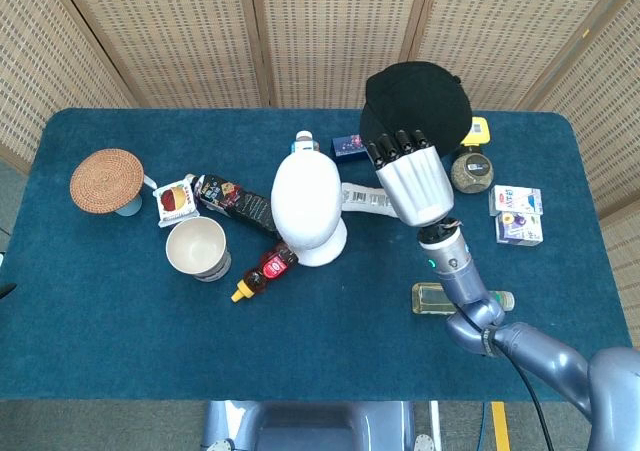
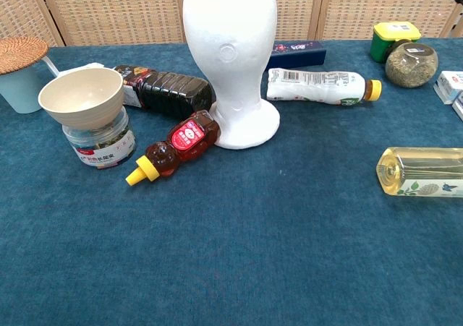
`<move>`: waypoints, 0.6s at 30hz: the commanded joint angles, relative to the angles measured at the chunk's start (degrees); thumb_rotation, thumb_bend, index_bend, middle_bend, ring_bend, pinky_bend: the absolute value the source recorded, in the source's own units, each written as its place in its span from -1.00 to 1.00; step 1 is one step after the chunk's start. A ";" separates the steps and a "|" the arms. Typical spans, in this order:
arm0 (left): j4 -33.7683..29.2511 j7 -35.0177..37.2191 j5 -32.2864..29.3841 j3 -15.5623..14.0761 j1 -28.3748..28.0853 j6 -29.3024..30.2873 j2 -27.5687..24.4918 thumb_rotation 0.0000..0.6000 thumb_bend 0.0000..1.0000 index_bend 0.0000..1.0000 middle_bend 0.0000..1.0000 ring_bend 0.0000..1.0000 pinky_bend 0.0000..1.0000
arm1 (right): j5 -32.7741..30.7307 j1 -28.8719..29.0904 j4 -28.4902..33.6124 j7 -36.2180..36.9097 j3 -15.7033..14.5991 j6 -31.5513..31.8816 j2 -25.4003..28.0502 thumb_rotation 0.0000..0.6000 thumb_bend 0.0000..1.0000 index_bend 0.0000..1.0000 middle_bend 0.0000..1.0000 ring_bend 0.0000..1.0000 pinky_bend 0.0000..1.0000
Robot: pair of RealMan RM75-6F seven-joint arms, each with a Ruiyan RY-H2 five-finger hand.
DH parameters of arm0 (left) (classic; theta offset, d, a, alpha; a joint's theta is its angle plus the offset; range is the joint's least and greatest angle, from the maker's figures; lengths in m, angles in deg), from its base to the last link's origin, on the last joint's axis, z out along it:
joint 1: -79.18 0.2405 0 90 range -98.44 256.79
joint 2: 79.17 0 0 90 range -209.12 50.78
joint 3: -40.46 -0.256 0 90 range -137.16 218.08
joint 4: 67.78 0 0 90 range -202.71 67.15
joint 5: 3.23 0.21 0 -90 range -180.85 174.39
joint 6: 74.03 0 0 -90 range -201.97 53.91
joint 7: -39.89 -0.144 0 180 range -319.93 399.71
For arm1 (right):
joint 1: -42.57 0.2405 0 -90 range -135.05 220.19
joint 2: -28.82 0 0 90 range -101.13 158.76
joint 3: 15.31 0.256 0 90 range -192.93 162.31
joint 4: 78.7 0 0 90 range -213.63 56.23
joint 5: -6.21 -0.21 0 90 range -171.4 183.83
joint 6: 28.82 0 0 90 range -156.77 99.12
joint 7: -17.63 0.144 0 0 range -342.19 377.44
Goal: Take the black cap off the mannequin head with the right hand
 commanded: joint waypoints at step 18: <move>-1.32 -1.53 -0.44 0.02 0.25 0.92 -0.48 1.00 -0.81 -0.87 -1.00 -1.00 -0.72 | -2.25 -6.40 -14.74 13.06 -13.59 -5.24 -5.46 1.00 -0.15 -0.55 -0.01 0.10 0.44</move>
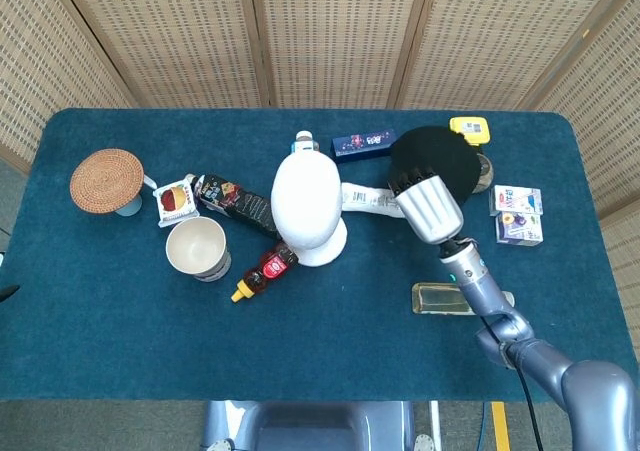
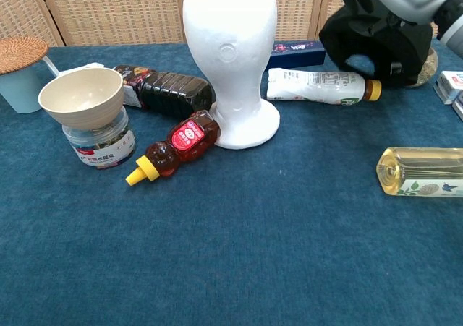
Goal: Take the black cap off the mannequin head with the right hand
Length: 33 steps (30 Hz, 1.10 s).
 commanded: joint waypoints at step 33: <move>-0.49 -3.02 4.34 -1.87 3.23 6.23 2.12 1.00 -0.81 -0.87 -1.00 -1.00 -0.72 | -8.08 -16.12 39.38 0.31 -1.88 3.97 28.66 0.36 -1.00 -0.90 -0.73 -0.68 -0.29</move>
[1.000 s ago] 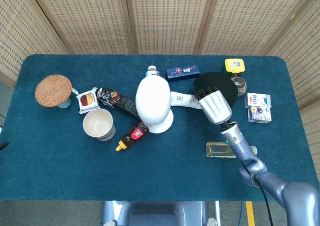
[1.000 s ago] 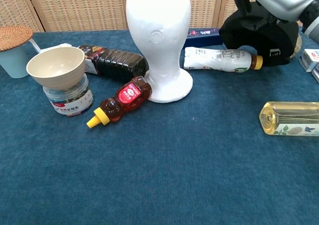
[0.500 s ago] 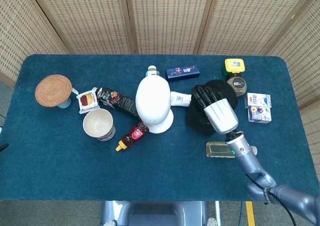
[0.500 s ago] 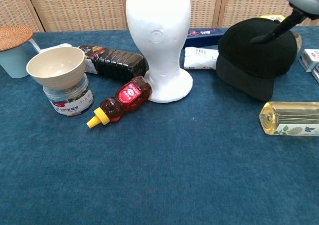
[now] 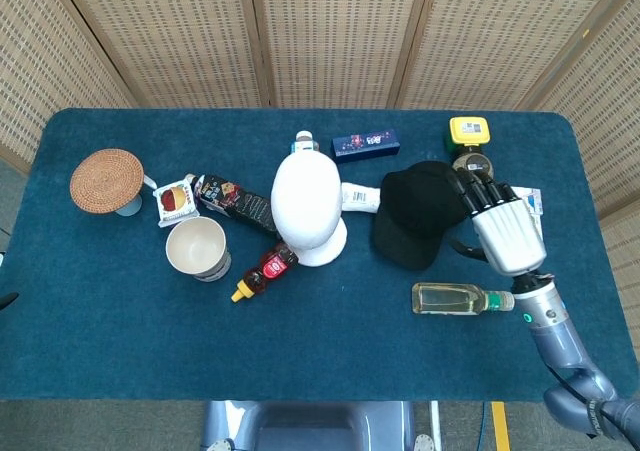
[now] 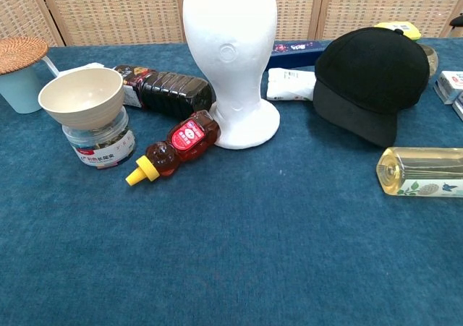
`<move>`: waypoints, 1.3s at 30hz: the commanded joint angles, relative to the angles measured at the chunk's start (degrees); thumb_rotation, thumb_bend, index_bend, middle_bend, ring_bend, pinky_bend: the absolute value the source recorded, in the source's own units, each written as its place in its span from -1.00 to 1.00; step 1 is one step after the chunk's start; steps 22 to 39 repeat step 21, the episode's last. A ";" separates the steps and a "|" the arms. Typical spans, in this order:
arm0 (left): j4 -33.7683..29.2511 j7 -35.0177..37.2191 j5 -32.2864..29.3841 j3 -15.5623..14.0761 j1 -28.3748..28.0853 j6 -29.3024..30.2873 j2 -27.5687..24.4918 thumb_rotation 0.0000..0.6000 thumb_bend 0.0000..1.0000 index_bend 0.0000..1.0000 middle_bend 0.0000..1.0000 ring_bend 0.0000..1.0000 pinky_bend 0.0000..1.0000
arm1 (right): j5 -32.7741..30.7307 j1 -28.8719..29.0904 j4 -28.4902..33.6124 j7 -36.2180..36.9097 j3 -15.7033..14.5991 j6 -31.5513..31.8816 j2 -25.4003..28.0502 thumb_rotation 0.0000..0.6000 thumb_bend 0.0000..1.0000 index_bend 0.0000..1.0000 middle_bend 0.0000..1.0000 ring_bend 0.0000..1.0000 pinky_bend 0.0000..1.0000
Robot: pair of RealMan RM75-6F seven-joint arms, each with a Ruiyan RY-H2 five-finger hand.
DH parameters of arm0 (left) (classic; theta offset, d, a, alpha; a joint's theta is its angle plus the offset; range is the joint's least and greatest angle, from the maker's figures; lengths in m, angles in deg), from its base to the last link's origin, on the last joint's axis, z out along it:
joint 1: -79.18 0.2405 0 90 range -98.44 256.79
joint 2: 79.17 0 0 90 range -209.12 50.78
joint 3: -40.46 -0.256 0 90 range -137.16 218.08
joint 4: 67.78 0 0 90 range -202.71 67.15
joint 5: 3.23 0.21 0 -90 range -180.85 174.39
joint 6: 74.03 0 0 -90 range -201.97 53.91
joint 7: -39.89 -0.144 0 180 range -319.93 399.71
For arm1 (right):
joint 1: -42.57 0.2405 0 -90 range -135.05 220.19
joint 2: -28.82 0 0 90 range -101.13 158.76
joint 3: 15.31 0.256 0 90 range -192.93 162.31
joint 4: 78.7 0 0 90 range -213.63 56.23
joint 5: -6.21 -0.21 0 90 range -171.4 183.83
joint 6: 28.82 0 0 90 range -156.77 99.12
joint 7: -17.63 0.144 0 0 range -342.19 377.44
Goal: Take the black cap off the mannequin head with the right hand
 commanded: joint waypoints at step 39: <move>12.82 -7.70 6.66 -1.51 6.13 16.43 22.38 1.00 -0.81 -0.87 -1.00 -1.00 -0.76 | -10.19 -20.59 2.50 16.27 -3.44 9.58 4.20 0.45 -1.00 -0.77 -0.86 -0.92 -0.77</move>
